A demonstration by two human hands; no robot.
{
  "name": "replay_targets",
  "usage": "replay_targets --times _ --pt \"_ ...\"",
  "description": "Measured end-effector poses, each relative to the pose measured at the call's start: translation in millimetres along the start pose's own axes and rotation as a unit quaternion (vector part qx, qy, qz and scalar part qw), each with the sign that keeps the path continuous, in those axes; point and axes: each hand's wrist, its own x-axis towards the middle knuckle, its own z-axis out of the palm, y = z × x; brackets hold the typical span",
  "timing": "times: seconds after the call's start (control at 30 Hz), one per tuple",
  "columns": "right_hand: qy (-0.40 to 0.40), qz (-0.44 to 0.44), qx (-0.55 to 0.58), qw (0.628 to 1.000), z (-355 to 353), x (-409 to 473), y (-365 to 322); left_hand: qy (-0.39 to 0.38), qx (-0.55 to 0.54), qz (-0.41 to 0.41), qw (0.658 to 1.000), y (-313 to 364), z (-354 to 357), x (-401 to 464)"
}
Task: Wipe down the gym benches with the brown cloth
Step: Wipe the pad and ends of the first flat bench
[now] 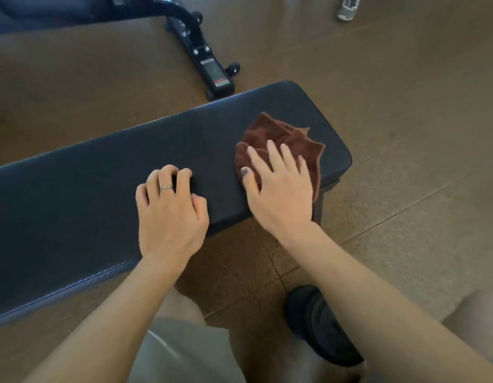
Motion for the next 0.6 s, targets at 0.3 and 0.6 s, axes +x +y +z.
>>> replay_targets --times 0.3,0.6 --pt "0.006 -0.160 0.020 0.987 2.4 35.8 53.4 0.023 -0.023 -0.024 0.999 9.0 -5.2 -1.7" --pt "-0.036 -0.189 0.055 0.980 -0.6 26.9 31.7 0.009 -0.014 -0.057 0.998 21.1 -7.6 -2.6"
